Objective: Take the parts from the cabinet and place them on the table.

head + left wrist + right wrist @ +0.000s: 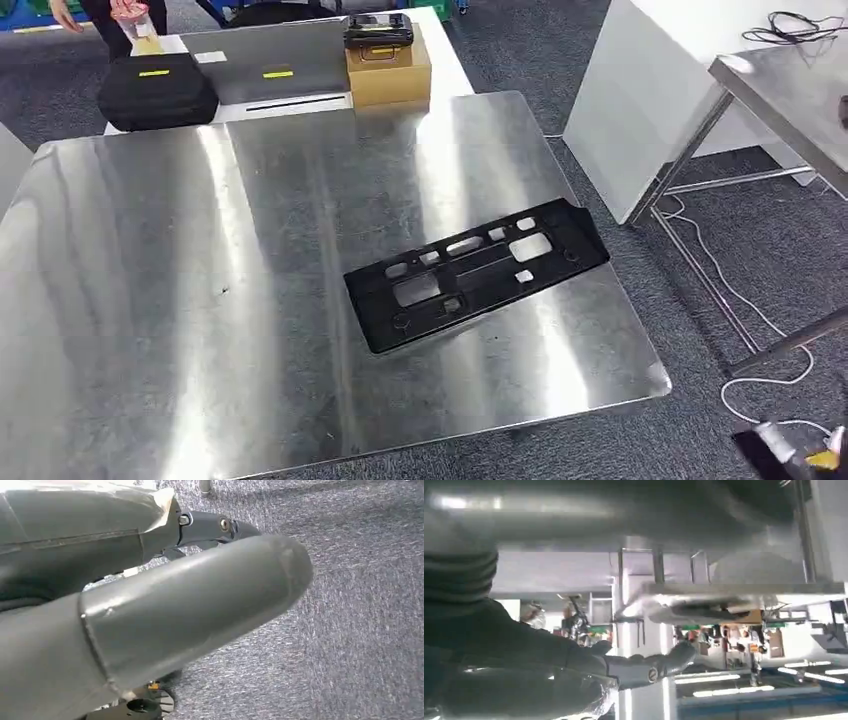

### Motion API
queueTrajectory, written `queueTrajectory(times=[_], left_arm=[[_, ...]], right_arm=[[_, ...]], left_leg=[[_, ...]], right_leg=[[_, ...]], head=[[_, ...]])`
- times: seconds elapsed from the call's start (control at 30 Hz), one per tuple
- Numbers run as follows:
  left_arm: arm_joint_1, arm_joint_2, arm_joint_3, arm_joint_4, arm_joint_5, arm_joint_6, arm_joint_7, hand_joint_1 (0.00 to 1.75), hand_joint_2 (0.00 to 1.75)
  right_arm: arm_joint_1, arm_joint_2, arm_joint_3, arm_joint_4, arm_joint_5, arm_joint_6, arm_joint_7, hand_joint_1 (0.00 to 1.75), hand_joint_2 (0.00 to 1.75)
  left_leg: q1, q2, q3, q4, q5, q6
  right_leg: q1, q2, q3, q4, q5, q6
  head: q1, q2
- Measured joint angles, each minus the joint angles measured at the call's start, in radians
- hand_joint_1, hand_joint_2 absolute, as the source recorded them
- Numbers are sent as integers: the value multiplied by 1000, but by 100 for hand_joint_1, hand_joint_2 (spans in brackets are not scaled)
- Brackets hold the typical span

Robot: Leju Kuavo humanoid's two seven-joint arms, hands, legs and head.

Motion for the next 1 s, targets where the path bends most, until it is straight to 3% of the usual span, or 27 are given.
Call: queueTrajectory(times=[0.03,0.07,0.13,0.3,0.37,0.4,0.47,0.5,0.53,0.67,0.77,1.0], left_arm=[[0,0,0,0,-2,0,2,0,0],[0,1,0,0,-8,0,4,0,0],[-1,2,0,0,-19,-4,10,0,0],[-1,2,0,0,-19,-6,12,0,0],[-2,2,0,0,-30,-10,22,0,0],[-2,5,0,0,-45,-8,58,0,0],[-3,10,-2,0,-61,-5,85,0,0],[-7,13,-8,0,-79,0,109,0,0],[-7,15,-10,0,-84,0,118,0,0],[-11,20,-19,0,-103,9,145,0,0],[-16,27,-37,0,-135,2,160,0,0],[-19,45,-92,0,-206,-32,200,0,0]], right_arm=[[-5,56,-33,19,26,-23,-41,0,175],[-22,114,-90,37,71,-33,-104,0,0],[-82,218,-249,89,180,-46,-252,0,0],[-88,232,-276,100,194,-46,-270,0,0],[-123,278,-384,144,243,-46,-302,0,0],[-183,331,-564,229,337,-47,-309,0,0],[-247,397,-778,345,444,-47,-263,0,0],[-274,412,-855,435,496,-48,-137,0,0],[-278,411,-857,477,504,-48,-54,0,0],[-287,382,-833,707,458,-25,162,0,0],[-300,354,-825,870,428,87,201,0,0],[-323,351,-826,1032,387,199,277,0,0]], left_leg=[[0,3,1,0,0,0],[0,7,2,0,-1,-1],[0,12,6,-1,-3,-4],[0,12,6,-1,-3,-4],[0,12,8,-1,-3,-5],[0,12,9,-1,-3,-5],[-1,13,10,-1,-3,-6],[-1,15,12,-1,-3,-6],[-1,15,12,-1,-3,-6],[-1,16,12,-1,-4,-6],[-5,16,13,0,-5,-4],[-12,16,16,1,-3,7]], right_leg=[[0,3,0,0,0,0],[0,7,0,0,0,-1],[0,13,2,1,0,-1],[0,13,2,1,0,-1],[0,12,3,1,-1,-3],[0,12,5,1,-2,-4],[0,13,6,2,-2,-4],[0,13,7,2,-2,-4],[0,13,8,2,-2,-4],[-1,13,8,2,-2,-4],[-5,13,9,1,-2,-3],[-11,13,13,1,2,3]], head=[[0,0],[0,0],[0,0],[1,0],[0,0],[1,0],[1,0],[1,0],[1,0],[2,0],[1,0],[0,0]])
